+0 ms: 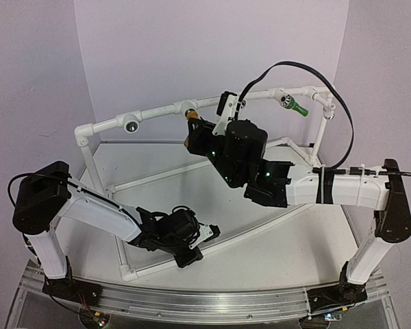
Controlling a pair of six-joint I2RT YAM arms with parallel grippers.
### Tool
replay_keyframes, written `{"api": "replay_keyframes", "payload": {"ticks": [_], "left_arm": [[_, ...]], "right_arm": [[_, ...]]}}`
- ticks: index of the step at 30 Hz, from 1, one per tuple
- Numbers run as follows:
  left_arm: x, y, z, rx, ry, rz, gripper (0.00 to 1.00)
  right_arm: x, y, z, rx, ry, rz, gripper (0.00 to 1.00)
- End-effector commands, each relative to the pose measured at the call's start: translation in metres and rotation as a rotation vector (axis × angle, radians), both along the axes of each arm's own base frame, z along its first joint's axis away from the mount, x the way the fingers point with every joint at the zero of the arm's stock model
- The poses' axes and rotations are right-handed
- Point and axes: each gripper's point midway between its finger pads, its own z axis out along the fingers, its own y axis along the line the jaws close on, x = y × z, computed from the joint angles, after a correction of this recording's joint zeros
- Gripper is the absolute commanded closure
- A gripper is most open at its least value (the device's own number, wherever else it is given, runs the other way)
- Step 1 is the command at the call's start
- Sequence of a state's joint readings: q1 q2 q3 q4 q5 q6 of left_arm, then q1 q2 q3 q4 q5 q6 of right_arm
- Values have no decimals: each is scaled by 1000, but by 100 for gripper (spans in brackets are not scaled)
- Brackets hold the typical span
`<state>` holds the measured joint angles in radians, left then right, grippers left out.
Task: Install the water faucets
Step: Screw the water faucet onto the adaptor.
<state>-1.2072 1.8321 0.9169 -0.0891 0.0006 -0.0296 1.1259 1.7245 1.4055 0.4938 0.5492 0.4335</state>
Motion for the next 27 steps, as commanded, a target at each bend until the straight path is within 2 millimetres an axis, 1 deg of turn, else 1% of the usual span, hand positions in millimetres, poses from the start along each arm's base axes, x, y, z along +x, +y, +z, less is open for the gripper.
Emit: {"api": "replay_keyframes", "payload": {"ticks": [1,7,13,18,23,27], "left_arm": [[-42,0,-52,76,125,-119,100],[-43,1,-53,79,127,-120,100],[-44,-1,-52,78,128,-124,100],[-45,-1,-54,81,133,-125,100],[-46,-2,-54,79,140,-129,100],[-46,-1,-55,82,143,-130,100]], "right_arm": [[19,-6,30,299,-11,62,100],[23,-13,25,401,25,65,100],[24,-12,30,477,41,88,100],[29,-18,27,585,72,94,100],[31,-17,29,696,104,124,100],[31,-14,31,738,120,148,100]]}}
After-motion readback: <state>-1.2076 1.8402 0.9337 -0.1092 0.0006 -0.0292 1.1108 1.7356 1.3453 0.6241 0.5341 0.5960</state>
